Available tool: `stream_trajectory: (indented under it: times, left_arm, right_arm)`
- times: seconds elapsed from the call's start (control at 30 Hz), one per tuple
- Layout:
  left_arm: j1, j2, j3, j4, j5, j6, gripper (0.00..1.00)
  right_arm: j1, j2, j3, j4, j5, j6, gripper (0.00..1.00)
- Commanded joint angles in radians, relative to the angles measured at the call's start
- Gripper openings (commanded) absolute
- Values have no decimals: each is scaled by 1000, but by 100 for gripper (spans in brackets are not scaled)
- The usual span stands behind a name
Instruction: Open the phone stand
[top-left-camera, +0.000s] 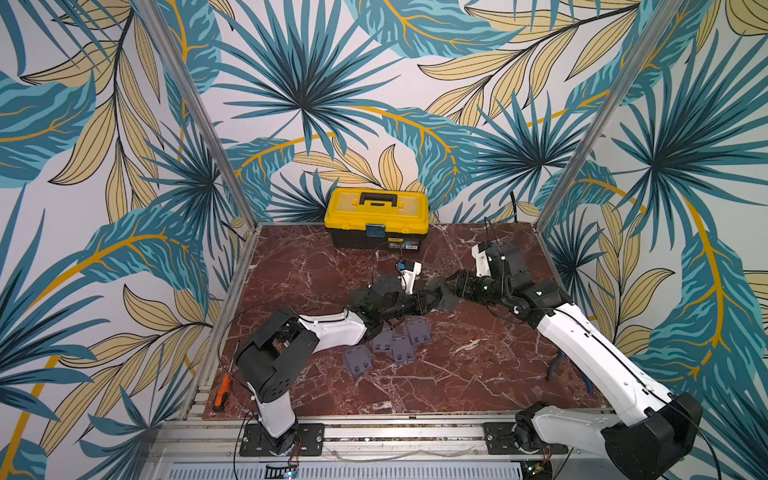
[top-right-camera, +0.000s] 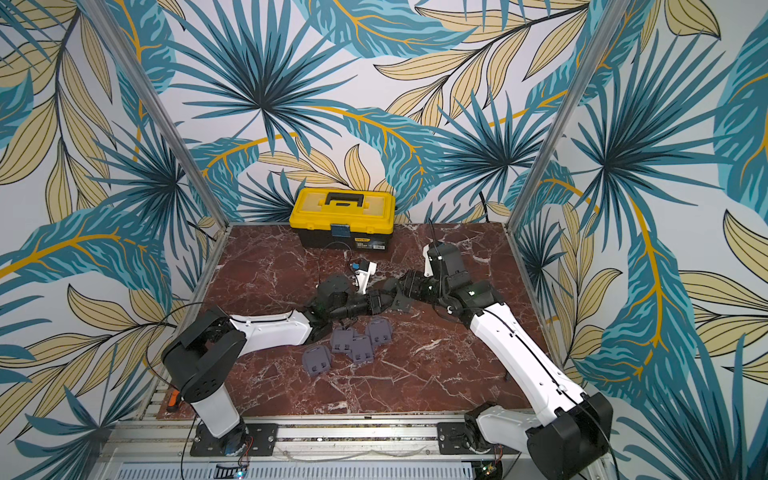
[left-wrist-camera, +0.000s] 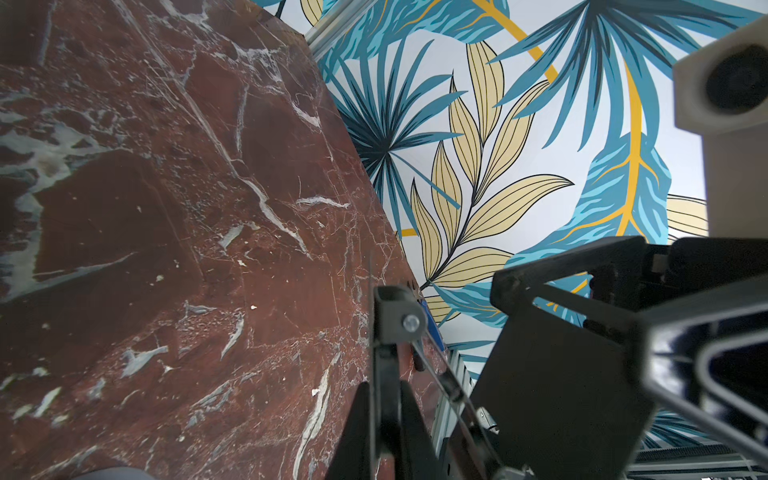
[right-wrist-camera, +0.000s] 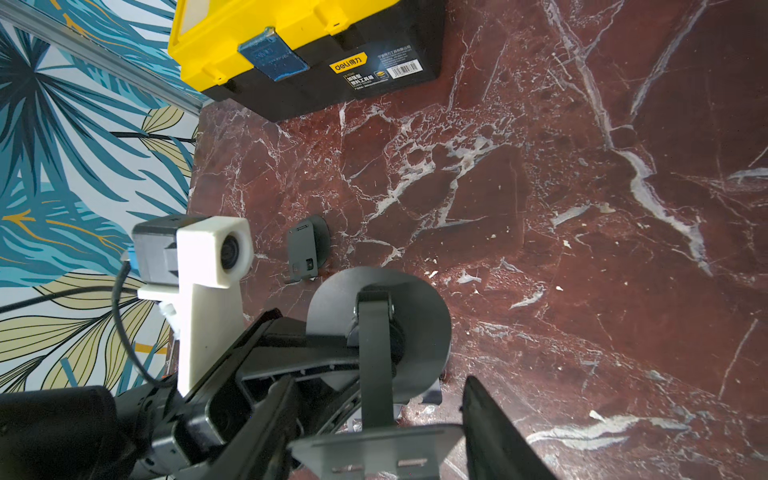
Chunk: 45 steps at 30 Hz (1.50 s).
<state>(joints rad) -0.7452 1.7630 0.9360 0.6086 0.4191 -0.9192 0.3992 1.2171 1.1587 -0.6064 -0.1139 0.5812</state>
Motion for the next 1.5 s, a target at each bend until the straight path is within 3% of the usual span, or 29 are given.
stream_trajectory:
  times: [0.0, 1.2, 1.47]
  left_arm:
    - [94, 35, -39, -124, -187, -79, 0]
    - [115, 34, -51, -127, -192, -225, 0]
    - [107, 5, -30, -123, -175, -155, 0]
  right_arm:
    - [-5, -78, -7, -78, 74, -9, 28]
    - [35, -91, -56, -51, 130, 22, 28]
    - [36, -61, -50, -30, 111, 24, 38]
